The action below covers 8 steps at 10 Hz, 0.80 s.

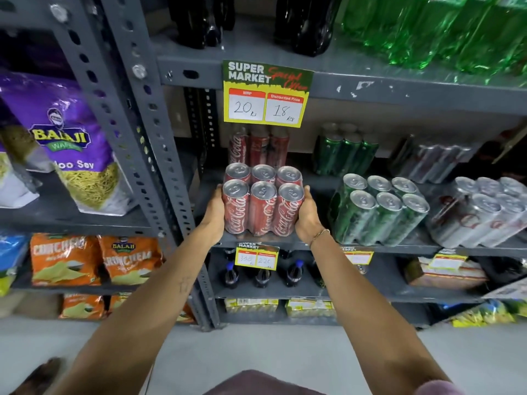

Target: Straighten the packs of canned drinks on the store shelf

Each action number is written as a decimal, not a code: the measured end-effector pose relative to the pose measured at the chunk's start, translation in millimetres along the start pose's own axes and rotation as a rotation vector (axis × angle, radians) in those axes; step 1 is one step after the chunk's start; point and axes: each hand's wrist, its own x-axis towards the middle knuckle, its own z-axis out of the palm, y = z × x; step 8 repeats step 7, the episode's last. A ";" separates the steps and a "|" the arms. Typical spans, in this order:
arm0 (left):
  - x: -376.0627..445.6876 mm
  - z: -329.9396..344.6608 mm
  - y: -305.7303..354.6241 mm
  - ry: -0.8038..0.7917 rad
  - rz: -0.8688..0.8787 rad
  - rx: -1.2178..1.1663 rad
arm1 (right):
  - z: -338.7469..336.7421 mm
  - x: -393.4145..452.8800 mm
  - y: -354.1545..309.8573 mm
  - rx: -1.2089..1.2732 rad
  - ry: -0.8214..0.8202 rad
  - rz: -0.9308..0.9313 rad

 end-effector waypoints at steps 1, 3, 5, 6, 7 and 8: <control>-7.1 -3.6 -7.5 -0.013 -0.010 -0.001 | -3.5 -7.3 3.9 0.019 -0.019 0.005; -20.2 -6.1 -8.3 -0.037 0.017 0.009 | -3.9 -16.9 6.4 0.000 0.000 -0.006; -34.9 -3.9 1.8 0.007 0.010 0.014 | 1.0 -32.6 -1.2 -0.072 -0.017 -0.032; -44.9 -2.1 -0.2 0.019 0.043 0.080 | -1.5 -43.2 -2.4 -0.202 0.053 -0.164; -67.4 -0.6 -2.3 0.228 0.451 0.350 | -13.5 -64.3 6.3 -0.545 0.357 -0.488; -67.4 -0.6 -2.3 0.228 0.451 0.350 | -13.5 -64.3 6.3 -0.545 0.357 -0.488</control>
